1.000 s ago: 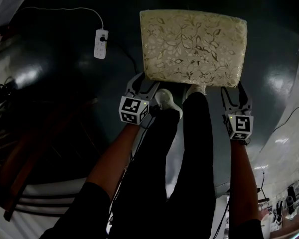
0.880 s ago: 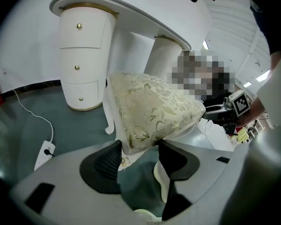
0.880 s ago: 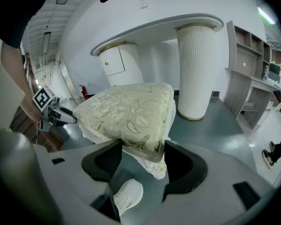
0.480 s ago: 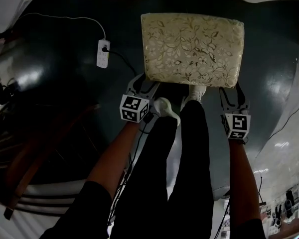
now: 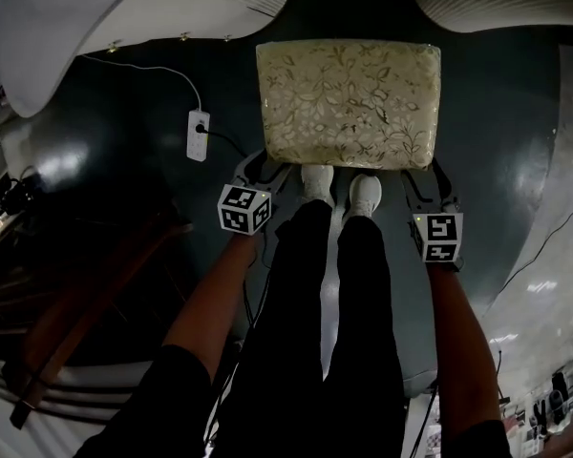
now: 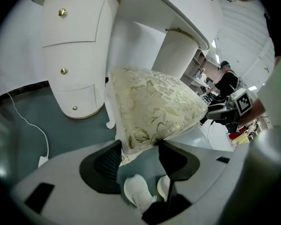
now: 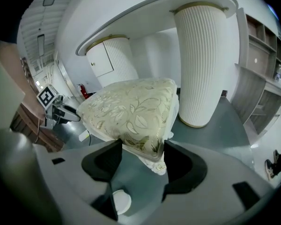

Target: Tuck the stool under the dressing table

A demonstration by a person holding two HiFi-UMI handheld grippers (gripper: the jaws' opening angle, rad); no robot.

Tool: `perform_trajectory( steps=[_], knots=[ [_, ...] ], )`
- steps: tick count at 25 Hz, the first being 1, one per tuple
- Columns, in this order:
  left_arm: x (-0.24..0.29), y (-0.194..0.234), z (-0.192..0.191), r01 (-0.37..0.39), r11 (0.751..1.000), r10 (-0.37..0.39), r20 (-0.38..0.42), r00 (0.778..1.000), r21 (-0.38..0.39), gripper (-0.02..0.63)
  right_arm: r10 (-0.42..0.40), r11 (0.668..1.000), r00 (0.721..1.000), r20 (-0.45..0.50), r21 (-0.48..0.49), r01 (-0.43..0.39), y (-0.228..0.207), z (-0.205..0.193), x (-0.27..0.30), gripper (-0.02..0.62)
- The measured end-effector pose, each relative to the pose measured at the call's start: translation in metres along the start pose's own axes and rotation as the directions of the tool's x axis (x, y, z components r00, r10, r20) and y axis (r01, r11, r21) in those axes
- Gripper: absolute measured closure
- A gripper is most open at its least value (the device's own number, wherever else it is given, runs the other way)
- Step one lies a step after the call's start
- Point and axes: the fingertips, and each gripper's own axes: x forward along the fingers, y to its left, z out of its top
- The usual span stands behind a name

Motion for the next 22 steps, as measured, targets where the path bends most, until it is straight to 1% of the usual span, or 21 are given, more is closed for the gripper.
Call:
perform_trajectory(
  steps=[5, 9, 14, 19, 22],
  knots=[
    [0.0018, -0.0029, -0.0008, 0.013, 1.000, -0.013, 0.043, 0.999, 0.001, 0.359, -0.016, 1.000, 0.999, 0.030, -0.025, 0.017, -0.0054, 0.0037, -0.0001, 0.331],
    [0.0003, -0.0053, -0.0035, 0.030, 0.999, -0.029, 0.082, 0.996, -0.017, 0.359, -0.018, 1.000, 1.000, 0.006, -0.024, 0.018, -0.0027, 0.0023, -0.0038, 0.331],
    [-0.0013, -0.0033, -0.0007, 0.020, 1.000, -0.019, 0.042, 0.999, -0.012, 0.359, -0.030, 0.999, 1.000, 0.003, -0.021, 0.030, -0.0024, 0.0043, -0.0024, 0.331],
    [0.0019, -0.0007, -0.0016, 0.014, 1.000, -0.013, 0.073, 0.997, -0.013, 0.359, -0.024, 0.999, 1.000, -0.013, -0.045, 0.023, -0.0010, -0.0002, -0.0001, 0.331],
    [0.0016, -0.0006, -0.0001, 0.023, 1.000, -0.022, 0.086, 0.996, -0.010, 0.359, -0.024, 0.999, 1.000, 0.001, -0.048, 0.024, -0.0016, 0.0020, 0.0013, 0.331]
  ],
)
